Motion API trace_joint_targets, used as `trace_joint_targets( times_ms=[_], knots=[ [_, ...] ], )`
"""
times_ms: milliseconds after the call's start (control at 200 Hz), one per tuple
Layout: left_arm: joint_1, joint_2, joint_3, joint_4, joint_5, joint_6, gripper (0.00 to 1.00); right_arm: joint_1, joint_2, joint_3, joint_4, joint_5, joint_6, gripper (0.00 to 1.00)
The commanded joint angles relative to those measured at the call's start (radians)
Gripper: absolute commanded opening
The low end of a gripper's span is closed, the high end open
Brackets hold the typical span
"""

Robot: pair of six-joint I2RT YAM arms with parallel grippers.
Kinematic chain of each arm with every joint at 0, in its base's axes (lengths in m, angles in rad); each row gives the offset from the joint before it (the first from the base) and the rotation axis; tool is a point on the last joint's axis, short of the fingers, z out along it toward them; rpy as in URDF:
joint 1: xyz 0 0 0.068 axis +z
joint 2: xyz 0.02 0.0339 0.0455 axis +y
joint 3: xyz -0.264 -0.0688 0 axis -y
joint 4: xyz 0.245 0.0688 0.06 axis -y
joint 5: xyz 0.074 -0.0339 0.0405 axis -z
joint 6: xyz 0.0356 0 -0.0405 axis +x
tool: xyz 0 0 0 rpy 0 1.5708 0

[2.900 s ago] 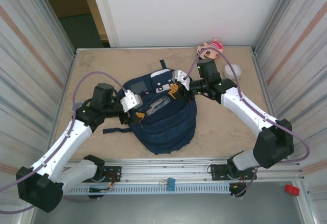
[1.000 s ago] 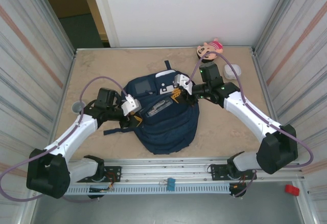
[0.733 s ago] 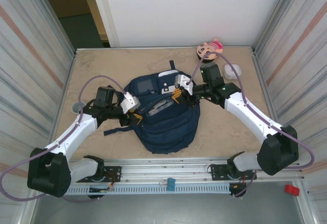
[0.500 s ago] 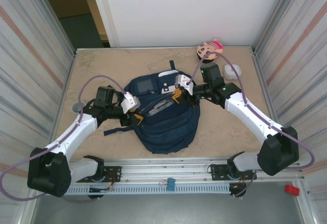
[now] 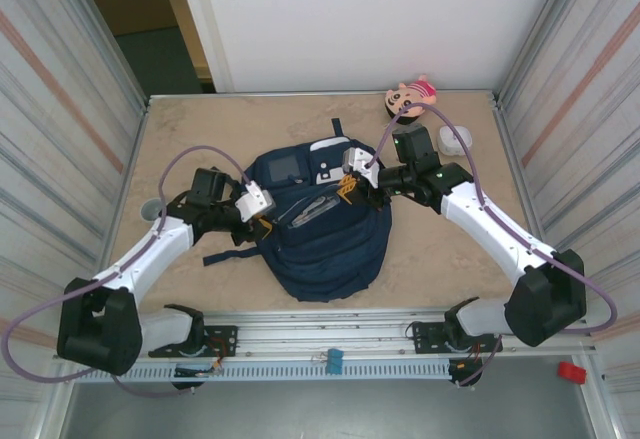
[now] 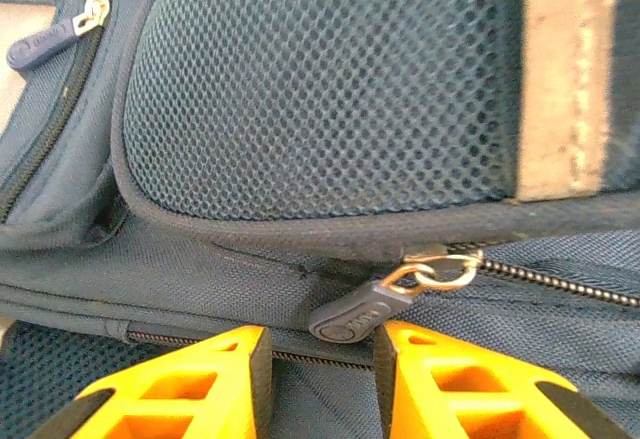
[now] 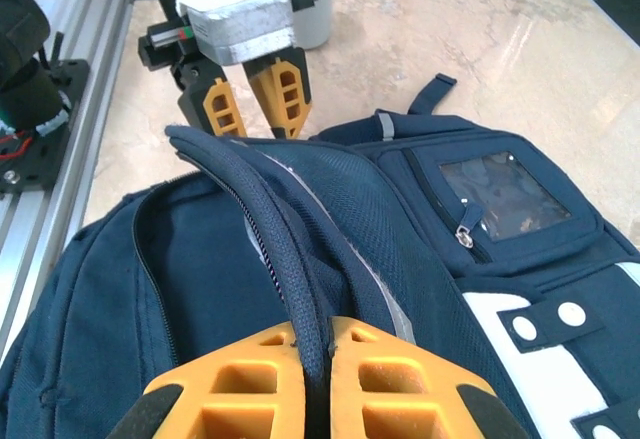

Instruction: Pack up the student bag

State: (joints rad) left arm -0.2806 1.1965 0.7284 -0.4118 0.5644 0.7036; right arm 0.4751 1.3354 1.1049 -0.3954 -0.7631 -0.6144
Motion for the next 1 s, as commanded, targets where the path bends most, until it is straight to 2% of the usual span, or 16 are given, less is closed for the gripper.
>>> trace_joint_targets(
  times_ms=[0,85,230,461,666,802,967,997],
  knots=[
    [0.007,-0.035,-0.015,0.03,0.107,0.044,0.37,-0.008,-0.057,0.013,0.013,-0.049,-0.009,0.01],
    [0.007,-0.02,-0.02,0.039,0.166,0.05,0.41,-0.009,-0.05,0.014,0.015,-0.056,-0.007,0.01],
    [0.007,0.029,-0.002,0.007,0.168,0.082,0.42,-0.007,-0.049,0.014,0.015,-0.059,-0.006,0.01],
    [0.006,0.08,0.043,-0.071,0.226,0.127,0.38,-0.009,-0.044,0.006,0.012,-0.053,-0.008,0.02],
    [0.008,0.065,0.046,-0.117,0.287,0.141,0.21,-0.009,-0.048,0.004,0.01,-0.042,-0.012,0.02],
    [0.007,0.036,0.04,-0.134,0.287,0.142,0.16,-0.009,-0.044,0.005,0.012,-0.039,-0.012,0.02],
    [0.007,0.012,0.028,-0.126,0.271,0.118,0.0,-0.009,-0.036,0.002,0.016,-0.038,-0.009,0.02],
    [0.006,0.009,0.026,-0.123,0.263,0.111,0.0,-0.009,-0.038,0.001,0.018,-0.034,-0.009,0.02]
  ],
)
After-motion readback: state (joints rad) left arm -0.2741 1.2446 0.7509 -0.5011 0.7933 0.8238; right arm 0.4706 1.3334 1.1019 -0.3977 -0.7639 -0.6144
